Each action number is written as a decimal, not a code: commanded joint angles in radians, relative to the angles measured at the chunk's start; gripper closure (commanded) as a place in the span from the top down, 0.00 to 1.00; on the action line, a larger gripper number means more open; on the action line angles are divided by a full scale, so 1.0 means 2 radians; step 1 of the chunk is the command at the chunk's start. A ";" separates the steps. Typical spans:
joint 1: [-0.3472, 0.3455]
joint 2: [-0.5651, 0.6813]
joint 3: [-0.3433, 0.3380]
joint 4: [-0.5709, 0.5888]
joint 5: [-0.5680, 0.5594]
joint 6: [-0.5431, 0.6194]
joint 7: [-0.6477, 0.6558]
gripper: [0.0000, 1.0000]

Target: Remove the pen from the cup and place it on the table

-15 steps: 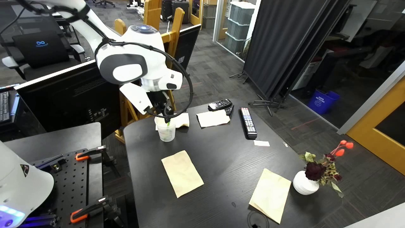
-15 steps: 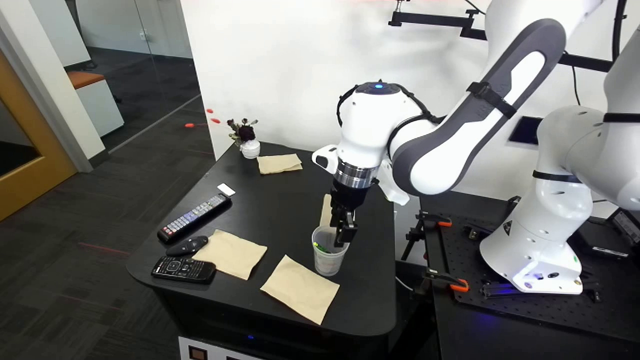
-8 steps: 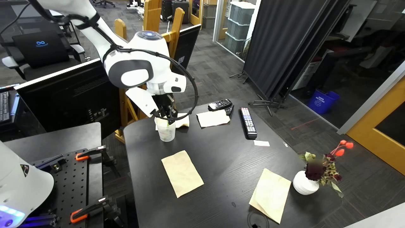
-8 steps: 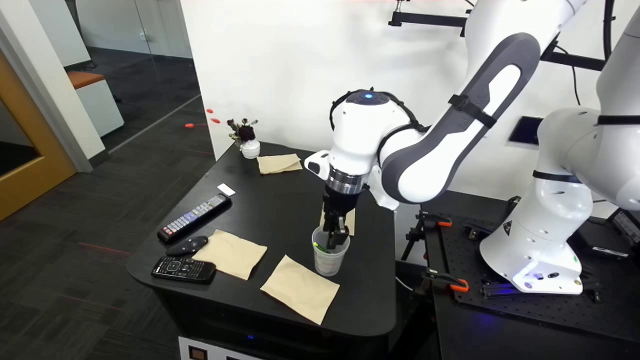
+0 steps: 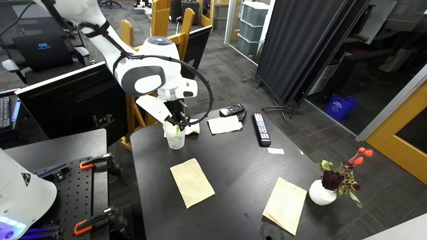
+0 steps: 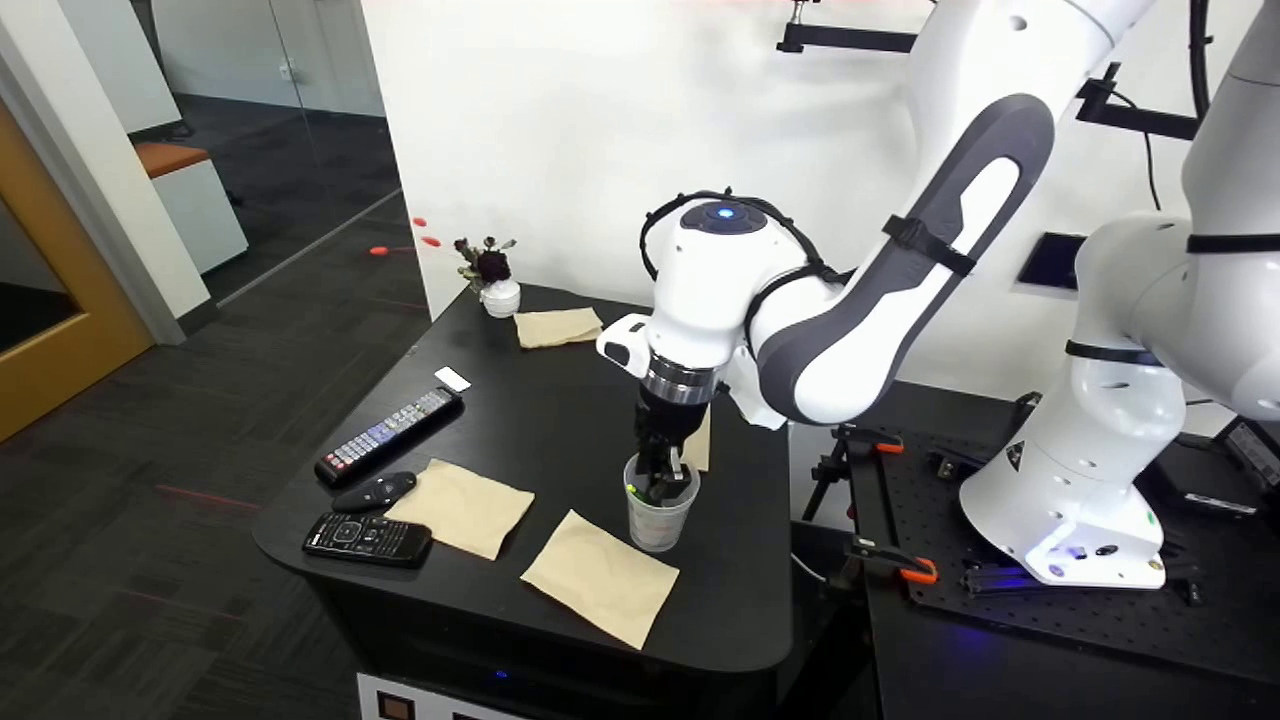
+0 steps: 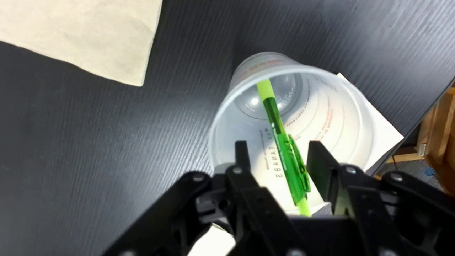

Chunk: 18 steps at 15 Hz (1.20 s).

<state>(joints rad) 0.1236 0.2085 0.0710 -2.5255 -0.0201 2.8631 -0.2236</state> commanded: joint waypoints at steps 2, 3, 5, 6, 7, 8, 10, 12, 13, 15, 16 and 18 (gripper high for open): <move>-0.001 0.022 0.005 0.010 -0.027 0.024 0.019 0.44; 0.000 0.025 0.006 0.011 -0.029 0.025 0.018 0.43; -0.001 0.030 0.009 0.012 -0.031 0.026 0.015 0.18; 0.002 0.029 0.008 0.008 -0.035 0.027 0.019 0.16; 0.003 0.028 0.008 0.007 -0.038 0.028 0.020 0.09; 0.005 0.025 0.008 0.003 -0.041 0.028 0.022 0.02; 0.009 0.014 0.006 -0.003 -0.048 0.025 0.028 0.00; 0.015 0.004 0.001 -0.004 -0.061 0.020 0.040 0.03; 0.017 -0.001 -0.001 -0.004 -0.068 0.018 0.045 0.03; 0.026 -0.018 -0.010 -0.005 -0.093 0.009 0.064 0.03; 0.027 -0.026 -0.010 -0.005 -0.102 0.006 0.070 0.03; 0.032 -0.046 -0.017 -0.006 -0.128 -0.001 0.091 0.03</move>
<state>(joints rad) 0.1592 0.2024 0.0669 -2.5150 -0.2068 2.8923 -0.1120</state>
